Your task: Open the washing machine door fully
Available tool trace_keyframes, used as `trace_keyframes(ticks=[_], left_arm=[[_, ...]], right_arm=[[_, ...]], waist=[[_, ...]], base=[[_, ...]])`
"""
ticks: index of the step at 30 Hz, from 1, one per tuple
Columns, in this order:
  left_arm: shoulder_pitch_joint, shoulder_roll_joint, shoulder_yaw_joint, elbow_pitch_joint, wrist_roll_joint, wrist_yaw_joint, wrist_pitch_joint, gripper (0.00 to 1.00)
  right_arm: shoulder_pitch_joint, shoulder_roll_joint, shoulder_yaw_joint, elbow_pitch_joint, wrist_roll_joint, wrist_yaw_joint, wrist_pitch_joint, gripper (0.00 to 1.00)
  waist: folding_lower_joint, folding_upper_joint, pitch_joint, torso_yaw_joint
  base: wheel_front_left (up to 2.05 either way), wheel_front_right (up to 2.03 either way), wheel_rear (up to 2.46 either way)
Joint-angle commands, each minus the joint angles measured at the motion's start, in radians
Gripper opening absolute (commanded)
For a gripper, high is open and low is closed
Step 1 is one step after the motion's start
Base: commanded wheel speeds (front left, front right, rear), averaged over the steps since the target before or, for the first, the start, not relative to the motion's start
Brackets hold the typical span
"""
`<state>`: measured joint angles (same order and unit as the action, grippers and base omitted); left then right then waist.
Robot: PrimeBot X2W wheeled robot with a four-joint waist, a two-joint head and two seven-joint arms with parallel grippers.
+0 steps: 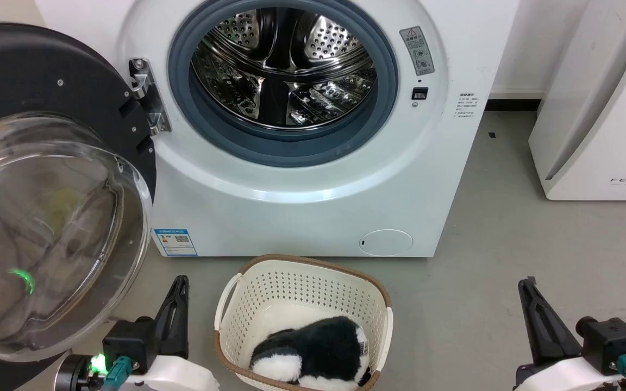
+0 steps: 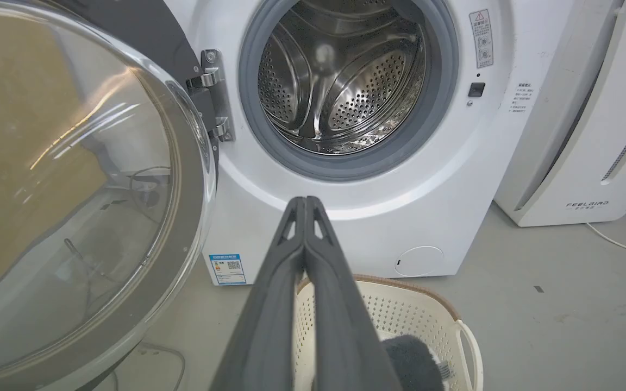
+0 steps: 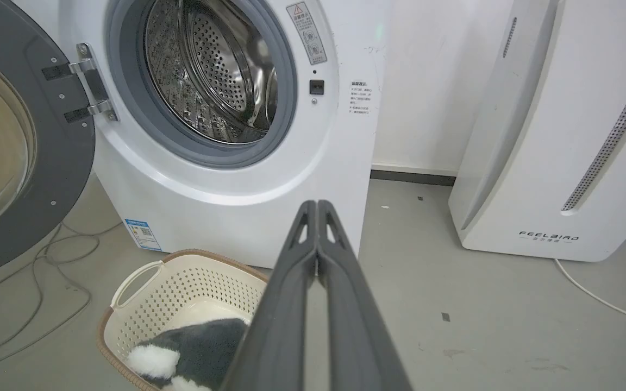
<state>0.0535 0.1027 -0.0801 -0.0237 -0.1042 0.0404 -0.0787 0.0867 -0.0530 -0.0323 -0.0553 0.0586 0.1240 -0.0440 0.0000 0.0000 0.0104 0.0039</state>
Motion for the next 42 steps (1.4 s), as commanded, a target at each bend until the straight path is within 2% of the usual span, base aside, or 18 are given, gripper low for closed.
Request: trace_keyframes(ticks=[1, 42], left_arm=[[-0.021, -0.007, 0.007, 0.004, 0.013, -0.006, 0.006, 0.00], [-0.043, -0.037, 0.055, 0.017, 0.074, -0.029, 0.054, 0.00]], right_arm=[[-0.020, 0.001, 0.003, 0.005, -0.013, 0.003, 0.005, 0.00], [-0.064, 0.002, 0.022, 0.038, -0.043, 0.006, 0.031, 0.00]], waist=[[0.0000, 0.0000, 0.000, 0.000], [0.0000, 0.0000, -0.007, -0.003]], base=[[0.00, 0.00, 0.00], [0.00, 0.00, 0.00]])
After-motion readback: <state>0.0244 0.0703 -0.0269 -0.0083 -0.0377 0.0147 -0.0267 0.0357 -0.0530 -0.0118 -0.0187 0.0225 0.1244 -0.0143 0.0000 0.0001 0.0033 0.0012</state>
